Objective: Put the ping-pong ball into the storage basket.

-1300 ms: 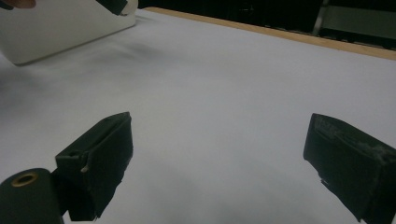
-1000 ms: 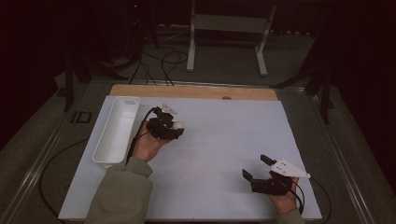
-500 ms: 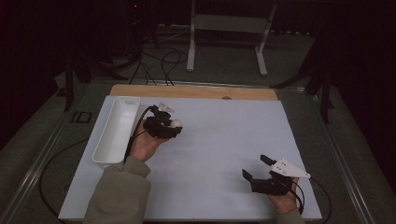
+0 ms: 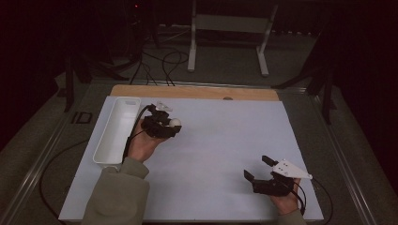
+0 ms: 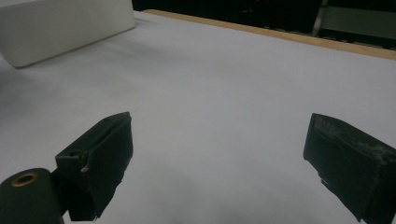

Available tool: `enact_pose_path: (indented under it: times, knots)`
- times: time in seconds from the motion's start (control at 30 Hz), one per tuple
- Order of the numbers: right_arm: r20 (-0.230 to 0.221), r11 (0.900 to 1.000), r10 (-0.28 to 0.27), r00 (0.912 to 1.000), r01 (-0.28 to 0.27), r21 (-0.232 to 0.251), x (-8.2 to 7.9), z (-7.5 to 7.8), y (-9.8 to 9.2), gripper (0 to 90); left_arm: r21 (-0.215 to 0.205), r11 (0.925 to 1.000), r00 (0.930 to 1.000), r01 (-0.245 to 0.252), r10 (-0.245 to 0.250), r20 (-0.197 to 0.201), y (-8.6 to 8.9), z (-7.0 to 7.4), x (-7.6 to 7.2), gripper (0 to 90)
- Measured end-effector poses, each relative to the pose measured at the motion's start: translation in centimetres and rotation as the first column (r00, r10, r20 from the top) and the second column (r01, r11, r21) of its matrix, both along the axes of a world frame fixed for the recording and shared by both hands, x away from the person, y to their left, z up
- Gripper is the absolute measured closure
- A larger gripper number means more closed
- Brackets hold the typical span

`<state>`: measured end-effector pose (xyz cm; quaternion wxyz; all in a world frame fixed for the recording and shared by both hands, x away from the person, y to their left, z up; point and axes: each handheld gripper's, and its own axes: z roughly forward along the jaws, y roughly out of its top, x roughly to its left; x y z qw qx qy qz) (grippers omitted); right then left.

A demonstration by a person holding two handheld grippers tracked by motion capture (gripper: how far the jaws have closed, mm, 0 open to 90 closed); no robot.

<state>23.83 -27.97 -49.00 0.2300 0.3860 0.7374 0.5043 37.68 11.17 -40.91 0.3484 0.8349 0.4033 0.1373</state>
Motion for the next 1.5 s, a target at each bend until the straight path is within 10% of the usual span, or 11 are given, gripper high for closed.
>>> enact_pose_path:
  times: [1.5]
  knots:
    - [0.001, 1.000, -0.003, 1.0000, 0.003, -0.002, 0.0, 0.0, 0.0, 7.9, -0.020, 0.9998, 0.9992, -0.008, 0.009, 0.039, 2.0, 2.2, -0.9, 51.6]
